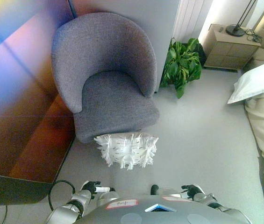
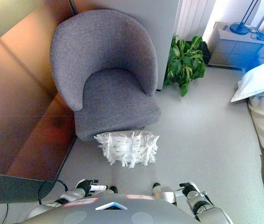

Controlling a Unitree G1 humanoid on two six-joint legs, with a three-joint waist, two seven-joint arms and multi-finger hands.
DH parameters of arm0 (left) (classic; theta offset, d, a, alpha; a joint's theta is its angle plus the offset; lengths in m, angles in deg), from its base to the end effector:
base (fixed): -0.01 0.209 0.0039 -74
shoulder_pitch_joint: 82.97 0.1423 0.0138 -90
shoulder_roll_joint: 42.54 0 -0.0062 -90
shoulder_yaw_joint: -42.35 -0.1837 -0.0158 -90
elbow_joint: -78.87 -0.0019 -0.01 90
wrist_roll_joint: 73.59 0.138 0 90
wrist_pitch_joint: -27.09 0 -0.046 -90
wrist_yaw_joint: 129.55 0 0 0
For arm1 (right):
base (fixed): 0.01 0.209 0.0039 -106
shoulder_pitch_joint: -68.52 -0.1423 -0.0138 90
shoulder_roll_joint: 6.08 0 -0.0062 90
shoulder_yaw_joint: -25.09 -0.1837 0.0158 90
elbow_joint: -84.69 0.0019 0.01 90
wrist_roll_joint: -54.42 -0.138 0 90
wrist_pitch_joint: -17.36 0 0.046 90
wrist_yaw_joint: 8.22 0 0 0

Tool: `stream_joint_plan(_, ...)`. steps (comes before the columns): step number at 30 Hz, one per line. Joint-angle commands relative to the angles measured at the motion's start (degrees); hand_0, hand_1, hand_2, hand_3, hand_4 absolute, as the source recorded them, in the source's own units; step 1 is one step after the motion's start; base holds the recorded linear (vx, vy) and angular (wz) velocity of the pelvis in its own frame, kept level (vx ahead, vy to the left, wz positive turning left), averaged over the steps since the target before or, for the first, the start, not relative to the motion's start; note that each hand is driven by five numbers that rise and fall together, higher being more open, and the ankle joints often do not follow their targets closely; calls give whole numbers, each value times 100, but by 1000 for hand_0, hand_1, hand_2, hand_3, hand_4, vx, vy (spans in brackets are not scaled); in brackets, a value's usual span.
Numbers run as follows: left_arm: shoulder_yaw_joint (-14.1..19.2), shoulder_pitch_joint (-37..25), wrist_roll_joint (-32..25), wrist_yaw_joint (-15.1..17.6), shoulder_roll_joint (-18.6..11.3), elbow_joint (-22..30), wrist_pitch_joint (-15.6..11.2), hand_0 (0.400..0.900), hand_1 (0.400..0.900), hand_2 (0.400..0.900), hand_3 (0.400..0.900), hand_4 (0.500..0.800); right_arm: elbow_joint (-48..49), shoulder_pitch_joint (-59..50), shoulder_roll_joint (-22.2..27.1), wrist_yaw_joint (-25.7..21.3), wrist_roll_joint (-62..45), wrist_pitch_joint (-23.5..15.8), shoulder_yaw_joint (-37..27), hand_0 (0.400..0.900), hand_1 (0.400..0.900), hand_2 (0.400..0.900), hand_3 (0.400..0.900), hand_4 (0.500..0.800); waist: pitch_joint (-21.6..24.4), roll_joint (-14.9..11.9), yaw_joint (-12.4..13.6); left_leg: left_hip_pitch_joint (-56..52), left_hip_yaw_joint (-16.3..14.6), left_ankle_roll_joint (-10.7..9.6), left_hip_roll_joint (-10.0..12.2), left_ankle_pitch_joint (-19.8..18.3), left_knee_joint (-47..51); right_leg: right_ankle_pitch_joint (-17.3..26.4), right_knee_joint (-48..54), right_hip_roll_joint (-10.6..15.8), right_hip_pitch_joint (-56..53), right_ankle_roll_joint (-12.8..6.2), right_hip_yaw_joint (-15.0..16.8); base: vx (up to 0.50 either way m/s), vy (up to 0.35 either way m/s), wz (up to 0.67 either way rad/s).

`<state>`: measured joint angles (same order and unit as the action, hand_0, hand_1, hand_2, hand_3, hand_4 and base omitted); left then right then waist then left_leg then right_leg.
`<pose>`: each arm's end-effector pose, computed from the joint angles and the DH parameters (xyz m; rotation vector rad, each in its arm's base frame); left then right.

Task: Pick up the pillow and put it on the sofa.

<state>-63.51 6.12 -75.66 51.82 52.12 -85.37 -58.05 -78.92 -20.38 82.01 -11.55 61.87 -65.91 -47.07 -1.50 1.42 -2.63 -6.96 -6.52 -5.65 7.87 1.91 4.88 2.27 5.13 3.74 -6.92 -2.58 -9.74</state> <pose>0.0608 0.2057 -0.1228 0.3432 1.3743 -0.0538 0.0478 -0.2222 -0.1210 -0.5755 1.4185 0.1216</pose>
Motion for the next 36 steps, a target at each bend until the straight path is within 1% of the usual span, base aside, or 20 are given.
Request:
stream_joint_plan(1, -198, -364, 18, -64, -48, -238, -10, 900, 900, 900, 900, 800, -136, -487, -219, -47, 69, -194, 174, 900, 900, 900, 900, 800, -228, -169, 76, -61, -217, 344, -282, 10, 12, -118, -254, 55, -16, -184, -93, 0, 0, 0)
stream_joint_plan(2, -196, -355, 3, -72, -57, -249, -68, 900, 900, 900, 900, 800, -131, -486, -216, -46, 61, -191, 177, 900, 900, 900, 900, 800, -231, -168, 77, -61, -217, 344, -281, 12, 12, -119, -256, 55, -16, -184, -92, 0, 0, 0)
stream_joint_plan(3, -191, -347, 13, -104, -59, -242, -66, 900, 900, 900, 900, 800, -123, -477, -214, -39, 74, -189, 175, 900, 900, 900, 900, 800, -232, -170, 76, -63, -217, 345, -281, 10, 12, -121, -256, 55, -18, -183, -91, 0, 0, 0)
stream_joint_plan(5, -203, -353, 39, -211, -46, -250, 17, 900, 900, 900, 900, 800, -121, -471, -211, -33, 88, -190, 167, 900, 900, 900, 900, 800, -224, -171, 72, -62, -220, 345, -283, 10, 12, -120, -256, 53, -16, -186, -88, 0, 0, 0)
stream_joint_plan(7, -210, -356, 50, -234, -47, -265, 46, 900, 900, 900, 900, 800, -119, -469, -211, -30, 105, -194, 161, 900, 900, 900, 900, 800, -228, -173, 66, -63, -220, 346, -280, 9, 12, -116, -255, 55, -15, -189, -87, 0, 0, 0)
stream_joint_plan(10, -209, -365, 22, -224, -46, -268, 83, 900, 900, 900, 900, 800, -132, -471, -211, -26, 97, -199, 161, 900, 900, 900, 900, 800, -227, -174, 61, -72, -232, 345, -271, 3, 12, -122, -251, 53, -24, -185, -87, 0, 0, 0)
stream_joint_plan(26, -210, -375, 83, -186, -58, -285, 20, 900, 900, 900, 900, 800, -155, -469, -246, -76, -93, -263, 147, 900, 900, 900, 900, 800, -206, -145, 35, -85, -223, 326, -246, 14, 12, -145, -260, 27, -27, -157, -45, -1, -16, 0)
stream_joint_plan(30, -239, -392, 77, -172, -66, -256, 55, 900, 900, 900, 900, 800, -140, -486, -243, -75, -154, -242, 164, 900, 900, 900, 900, 800, -206, -116, 16, -91, -235, 306, -226, 32, 12, -190, -308, 8, -12, -133, -40, -5, -67, -5)
stream_joint_plan(33, -271, -403, 25, -75, -71, -213, 26, 900, 900, 900, 900, 800, -133, -514, -248, -92, -248, -201, 164, 900, 900, 900, 900, 800, -238, -95, -13, -101, -255, 268, -165, 81, 3, -245, -378, -36, 18, -85, -3, 3, -89, -6)
stream_joint_plan(35, -255, -396, -90, 46, -84, -188, -105, 900, 900, 900, 900, 800, -123, -508, -219, -120, -231, -184, 156, 900, 900, 900, 900, 800, -275, -117, -33, -77, -247, 223, -87, 96, -145, -278, -420, -99, 33, -26, 94, 19, -126, -5)
stream_joint_plan(36, -217, -390, -215, 157, -85, -157, -201, 900, 900, 900, 900, 800, -105, -518, -194, -116, -190, -162, 149, 900, 900, 900, 900, 800, -316, -172, -48, 2, -289, 188, -6, 59, -443, -270, -460, -123, 70, 14, 143, 17, -139, -7)
